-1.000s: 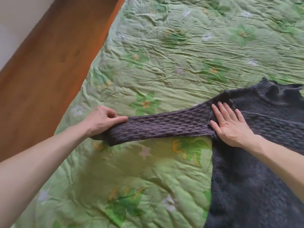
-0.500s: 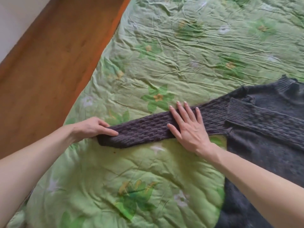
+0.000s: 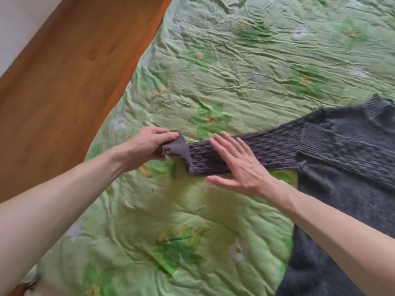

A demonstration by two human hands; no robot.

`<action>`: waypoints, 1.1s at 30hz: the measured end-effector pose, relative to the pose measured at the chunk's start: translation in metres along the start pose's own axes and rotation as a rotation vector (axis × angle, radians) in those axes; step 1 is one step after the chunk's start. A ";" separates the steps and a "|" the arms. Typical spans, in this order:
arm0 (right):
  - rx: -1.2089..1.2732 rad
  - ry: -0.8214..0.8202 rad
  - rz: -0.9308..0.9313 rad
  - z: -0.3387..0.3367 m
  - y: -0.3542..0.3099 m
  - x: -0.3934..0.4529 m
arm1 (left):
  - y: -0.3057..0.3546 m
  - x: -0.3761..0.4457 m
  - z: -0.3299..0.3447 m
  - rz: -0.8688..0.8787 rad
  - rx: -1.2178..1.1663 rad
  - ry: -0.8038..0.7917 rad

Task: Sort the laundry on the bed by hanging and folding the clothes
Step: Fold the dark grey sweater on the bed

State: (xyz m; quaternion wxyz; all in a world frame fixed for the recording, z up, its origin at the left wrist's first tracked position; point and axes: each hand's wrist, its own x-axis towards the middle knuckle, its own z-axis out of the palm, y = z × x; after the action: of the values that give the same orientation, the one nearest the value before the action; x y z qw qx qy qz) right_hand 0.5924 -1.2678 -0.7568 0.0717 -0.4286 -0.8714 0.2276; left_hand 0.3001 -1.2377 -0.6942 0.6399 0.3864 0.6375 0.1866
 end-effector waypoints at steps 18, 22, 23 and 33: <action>1.456 0.942 0.716 -0.157 0.085 -0.125 | 0.085 0.017 0.248 0.500 0.552 0.267; 1.505 1.076 0.698 -0.206 0.142 -0.196 | 0.091 0.040 0.302 0.444 0.668 0.291; 1.482 1.127 0.726 -0.213 0.157 -0.214 | 0.092 0.046 0.312 0.450 0.708 0.304; 1.013 1.083 1.274 -0.136 0.282 -0.340 | 0.103 0.096 0.345 0.577 0.949 0.231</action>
State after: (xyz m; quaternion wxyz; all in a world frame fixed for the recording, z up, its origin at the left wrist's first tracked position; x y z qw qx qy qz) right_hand 1.0486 -1.3384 -0.7413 0.5015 -0.7842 -0.1247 0.3435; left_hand 0.6692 -1.1910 -0.7218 0.2454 0.7673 0.5858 0.0882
